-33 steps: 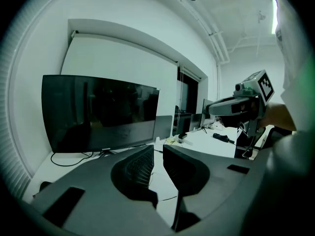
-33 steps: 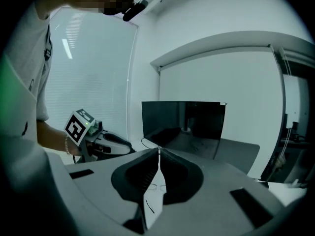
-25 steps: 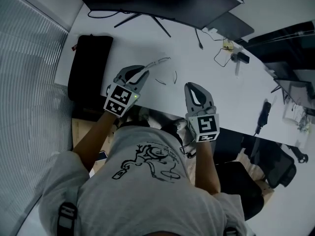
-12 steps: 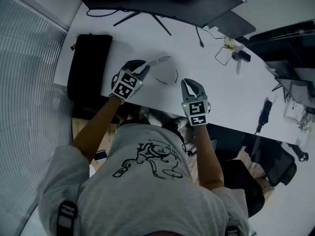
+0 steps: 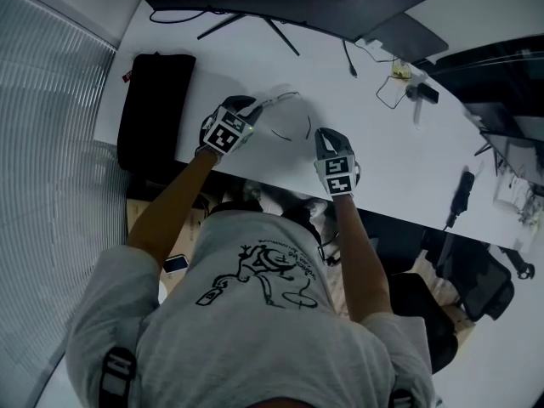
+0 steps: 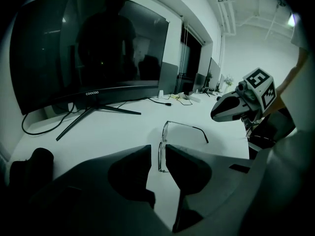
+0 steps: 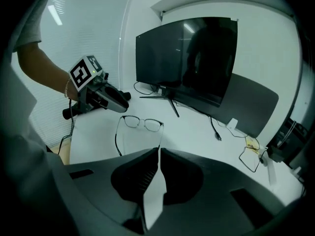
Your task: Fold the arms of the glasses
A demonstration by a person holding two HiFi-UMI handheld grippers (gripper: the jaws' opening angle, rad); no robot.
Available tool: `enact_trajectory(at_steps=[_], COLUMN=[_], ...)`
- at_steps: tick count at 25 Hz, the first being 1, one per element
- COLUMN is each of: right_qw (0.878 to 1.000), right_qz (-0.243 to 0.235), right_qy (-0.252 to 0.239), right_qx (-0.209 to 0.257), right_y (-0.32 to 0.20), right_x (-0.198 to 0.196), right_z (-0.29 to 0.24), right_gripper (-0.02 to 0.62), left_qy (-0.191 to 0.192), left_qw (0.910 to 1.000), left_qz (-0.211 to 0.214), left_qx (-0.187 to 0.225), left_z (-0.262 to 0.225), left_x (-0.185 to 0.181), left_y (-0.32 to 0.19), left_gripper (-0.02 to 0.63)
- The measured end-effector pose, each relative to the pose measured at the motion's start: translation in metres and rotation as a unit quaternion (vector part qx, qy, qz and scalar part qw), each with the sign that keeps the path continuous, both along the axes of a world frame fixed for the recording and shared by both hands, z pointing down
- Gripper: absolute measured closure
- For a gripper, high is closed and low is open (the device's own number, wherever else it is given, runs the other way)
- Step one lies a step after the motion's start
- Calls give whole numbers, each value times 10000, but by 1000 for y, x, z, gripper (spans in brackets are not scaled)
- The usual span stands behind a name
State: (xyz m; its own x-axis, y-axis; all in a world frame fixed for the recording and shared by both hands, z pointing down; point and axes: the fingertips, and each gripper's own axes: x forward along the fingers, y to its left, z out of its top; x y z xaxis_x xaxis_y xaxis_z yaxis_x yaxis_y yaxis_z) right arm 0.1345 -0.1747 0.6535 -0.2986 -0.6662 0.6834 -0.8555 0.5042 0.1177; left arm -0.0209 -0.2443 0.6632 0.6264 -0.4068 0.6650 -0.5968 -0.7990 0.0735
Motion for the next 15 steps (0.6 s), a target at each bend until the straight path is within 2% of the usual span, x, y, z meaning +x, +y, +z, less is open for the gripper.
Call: enact_trajectory(at_steps=[12,15], right_qw=[9986,9981], right_qz=[97,58], right_qy=[57,23], right_qx=[-525,-609], right_y=[-5,-6], right_x=[7,4], right_z=[49,53], right_gripper=[569,570], left_qy=[-206,-184], left_qw=[9992,9991], left_qz=[119,88], left_qx=[-322,-366], left_z=[35,34], left_x=[7,9], left_y=[1,1], left_gripper=[506,532])
